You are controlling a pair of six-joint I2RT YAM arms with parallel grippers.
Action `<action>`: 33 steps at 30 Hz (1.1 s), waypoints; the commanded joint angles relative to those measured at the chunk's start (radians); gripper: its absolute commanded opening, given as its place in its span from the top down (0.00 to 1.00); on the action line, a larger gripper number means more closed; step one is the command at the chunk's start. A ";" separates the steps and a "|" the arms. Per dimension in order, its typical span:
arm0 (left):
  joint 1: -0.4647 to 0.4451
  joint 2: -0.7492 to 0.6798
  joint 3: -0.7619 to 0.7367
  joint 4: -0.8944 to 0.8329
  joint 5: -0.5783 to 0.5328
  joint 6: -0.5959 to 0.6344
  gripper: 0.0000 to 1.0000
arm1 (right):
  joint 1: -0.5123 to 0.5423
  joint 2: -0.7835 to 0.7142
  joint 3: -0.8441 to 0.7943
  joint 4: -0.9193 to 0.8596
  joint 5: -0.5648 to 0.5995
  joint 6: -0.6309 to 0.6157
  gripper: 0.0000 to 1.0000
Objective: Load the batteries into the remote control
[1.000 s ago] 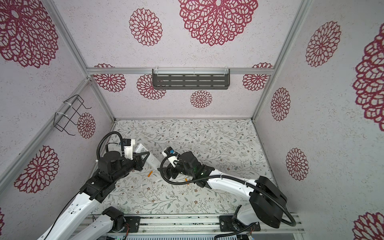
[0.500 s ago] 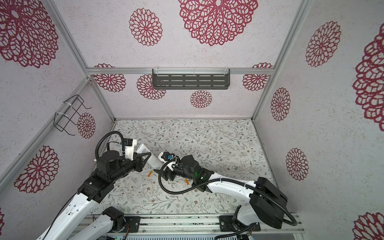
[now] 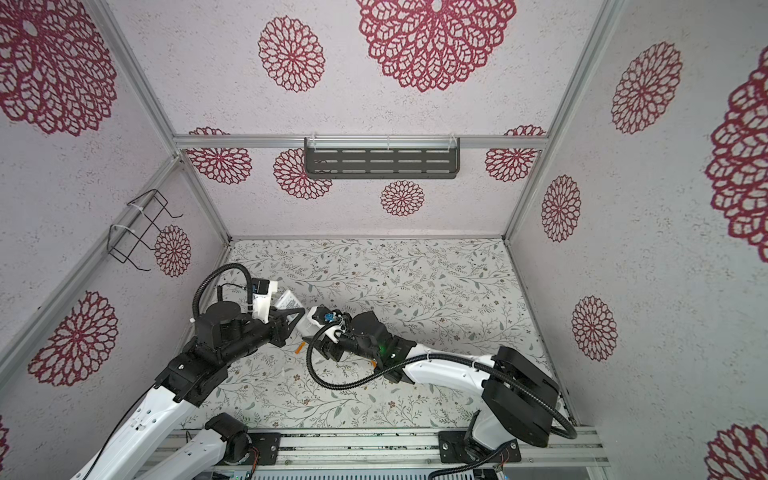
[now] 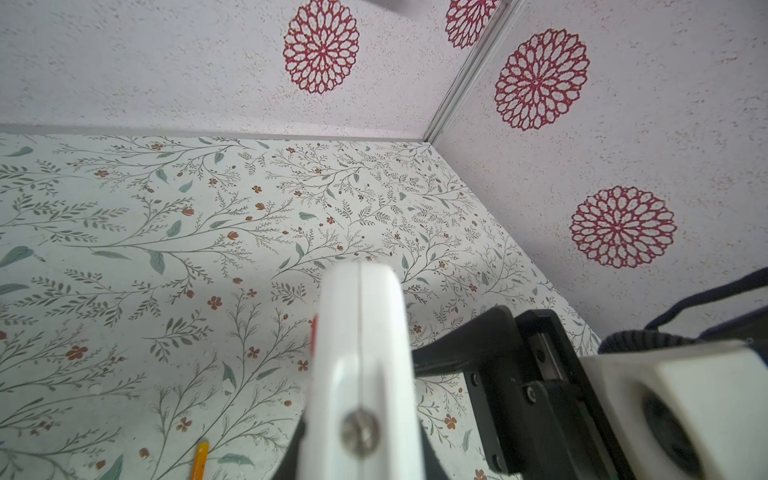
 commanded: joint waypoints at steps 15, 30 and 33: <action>-0.059 0.014 0.055 -0.021 -0.060 0.068 1.00 | 0.015 0.025 0.051 0.072 0.038 -0.007 0.47; -0.109 0.029 0.061 -0.043 -0.205 0.099 1.00 | 0.031 0.024 0.050 0.065 0.098 0.011 0.44; -0.112 0.034 0.063 -0.041 -0.208 0.101 1.00 | 0.031 0.022 0.050 0.067 0.102 0.013 0.40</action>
